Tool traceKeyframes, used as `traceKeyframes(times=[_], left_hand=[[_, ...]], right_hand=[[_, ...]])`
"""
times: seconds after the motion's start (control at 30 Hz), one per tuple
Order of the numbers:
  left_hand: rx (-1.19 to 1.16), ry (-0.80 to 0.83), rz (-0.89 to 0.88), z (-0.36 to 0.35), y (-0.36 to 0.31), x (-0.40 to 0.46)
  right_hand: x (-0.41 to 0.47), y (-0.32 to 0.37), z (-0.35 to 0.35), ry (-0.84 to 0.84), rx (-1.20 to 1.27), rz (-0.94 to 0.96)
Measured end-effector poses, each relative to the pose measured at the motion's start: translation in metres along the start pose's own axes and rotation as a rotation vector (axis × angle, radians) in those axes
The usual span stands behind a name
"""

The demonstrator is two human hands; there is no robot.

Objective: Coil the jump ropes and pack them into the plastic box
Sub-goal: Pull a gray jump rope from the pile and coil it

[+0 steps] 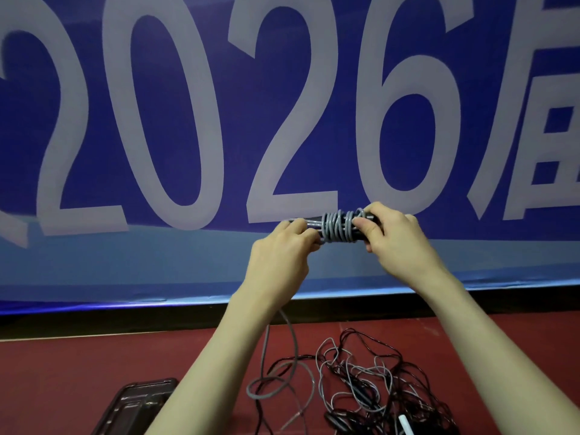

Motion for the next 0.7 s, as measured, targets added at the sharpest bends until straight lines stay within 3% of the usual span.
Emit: traceKeyframes(times=[0.2, 0.37, 0.53, 0.7], left_hand=[[-0.059, -0.102, -0.011, 0.009, 0.011, 0.0], [-0.003, -0.181, -0.16, 0.011, 0.009, 0.002], [-0.178, -0.117, -0.155, 0.011, 0.001, 0.0], [-0.434, -0.151, -0.098, 0.019, 0.006, 0.002]], right_hand=[[-0.005, 0.018, 0.009, 0.076, 0.016, 0.092], [-0.006, 0.019, 0.017, 0.15, 0.033, 0.106], [-0.004, 0.015, 0.027, 0.205, 0.086, 0.106], [-0.007, 0.009, 0.025, 0.369, 0.148, 0.096]])
Point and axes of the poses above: each hand's wrist, its own x-axis towards the middle knuckle, its own z-axis out of the back of the hand, y = z × x, the point moved 5 cm from there along x, towards the middle knuckle, and after that the axes turned 3 degrees about x, right-handed, at the moved point
